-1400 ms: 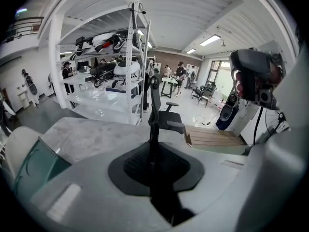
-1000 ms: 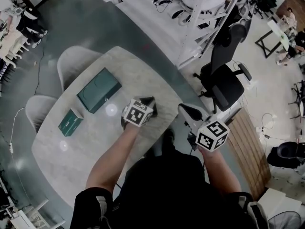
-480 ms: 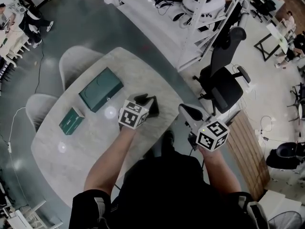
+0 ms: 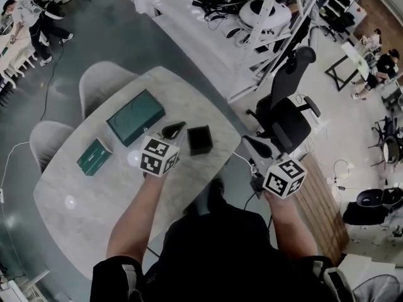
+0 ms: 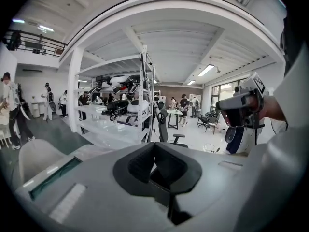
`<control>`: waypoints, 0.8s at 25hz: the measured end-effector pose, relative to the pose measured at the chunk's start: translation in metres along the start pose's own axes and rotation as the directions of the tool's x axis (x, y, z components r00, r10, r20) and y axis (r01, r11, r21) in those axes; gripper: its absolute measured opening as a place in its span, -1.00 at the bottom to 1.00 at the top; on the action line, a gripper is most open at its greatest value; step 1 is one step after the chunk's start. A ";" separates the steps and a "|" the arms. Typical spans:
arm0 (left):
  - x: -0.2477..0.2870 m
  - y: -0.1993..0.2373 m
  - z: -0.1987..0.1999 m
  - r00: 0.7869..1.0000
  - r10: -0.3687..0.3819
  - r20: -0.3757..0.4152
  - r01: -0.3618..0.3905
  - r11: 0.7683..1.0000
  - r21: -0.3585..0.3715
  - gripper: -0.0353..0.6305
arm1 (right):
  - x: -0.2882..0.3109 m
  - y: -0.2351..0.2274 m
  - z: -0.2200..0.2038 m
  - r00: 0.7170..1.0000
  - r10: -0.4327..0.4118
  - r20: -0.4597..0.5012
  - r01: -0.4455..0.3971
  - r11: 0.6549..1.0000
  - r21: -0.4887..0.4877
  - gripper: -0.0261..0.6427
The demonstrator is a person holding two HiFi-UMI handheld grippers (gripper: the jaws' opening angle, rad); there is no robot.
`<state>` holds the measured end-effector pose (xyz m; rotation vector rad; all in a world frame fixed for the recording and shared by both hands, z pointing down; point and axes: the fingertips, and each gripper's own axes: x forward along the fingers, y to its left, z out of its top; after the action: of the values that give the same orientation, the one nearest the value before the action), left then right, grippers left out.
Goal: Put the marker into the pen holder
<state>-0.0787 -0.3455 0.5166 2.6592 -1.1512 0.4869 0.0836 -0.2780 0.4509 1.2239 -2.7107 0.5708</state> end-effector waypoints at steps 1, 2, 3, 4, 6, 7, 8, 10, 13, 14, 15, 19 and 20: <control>-0.007 0.003 0.001 1.000 0.010 0.008 -0.010 1.000 -0.010 -0.87 | -0.001 0.004 0.002 1.000 0.003 0.004 -0.003 1.000 -0.001 -0.91; -0.015 0.005 0.002 1.000 0.021 0.019 -0.020 0.999 -0.025 -0.87 | -0.001 0.008 0.004 1.000 0.007 0.007 -0.007 1.000 -0.006 -0.91; -0.022 0.007 0.003 0.999 0.033 0.030 -0.032 0.999 -0.043 -0.87 | -0.002 0.010 0.005 1.000 0.011 0.008 -0.011 1.000 -0.013 -0.91; -0.029 0.008 0.005 0.998 0.046 0.042 -0.044 0.997 -0.060 -0.87 | -0.004 0.011 0.007 1.000 0.014 0.011 -0.014 1.000 -0.022 -0.91; -0.041 0.008 0.009 0.995 0.072 0.066 -0.066 0.994 -0.089 -0.87 | -0.006 0.009 0.012 1.000 0.021 0.021 -0.020 0.999 -0.034 -0.91; -0.046 0.008 0.012 0.993 0.086 0.077 -0.078 0.992 -0.101 -0.87 | -0.006 0.007 0.015 0.999 0.026 0.028 -0.025 0.999 -0.037 -0.91; -0.051 0.007 0.015 0.991 0.099 0.088 -0.089 0.990 -0.110 -0.87 | -0.005 0.006 0.018 0.999 0.032 0.035 -0.031 0.999 -0.037 -0.91; -0.056 0.003 0.021 0.987 0.120 0.105 -0.108 0.987 -0.117 -0.87 | -0.006 0.001 0.026 0.998 0.045 0.053 -0.043 0.999 -0.027 -0.91; -0.056 -0.010 0.033 0.983 0.142 0.116 -0.127 0.984 -0.123 -0.87 | -0.013 -0.010 0.041 0.993 0.066 0.094 -0.066 0.998 -0.001 -0.91; -0.056 -0.014 0.038 0.981 0.149 0.122 -0.133 0.983 -0.127 -0.87 | -0.016 -0.014 0.045 0.992 0.073 0.102 -0.074 0.997 -0.002 -0.91; -0.055 -0.019 0.044 0.979 0.157 0.131 -0.140 0.981 -0.130 -0.87 | -0.018 -0.019 0.047 0.991 0.081 0.104 -0.081 0.997 -0.010 -0.91; -0.053 -0.030 0.063 0.965 0.205 0.166 -0.181 0.972 -0.149 -0.87 | -0.026 -0.035 0.050 0.986 0.116 0.120 -0.114 0.993 -0.029 -0.91; -0.052 -0.031 0.066 0.961 0.217 0.169 -0.192 0.969 -0.154 -0.87 | -0.029 -0.037 0.052 0.983 0.121 0.135 -0.119 0.993 -0.024 -0.91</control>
<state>-0.0752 -0.3101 0.4342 2.5227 -1.4673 0.1864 0.1333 -0.3002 0.4067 1.1419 -2.9125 0.4941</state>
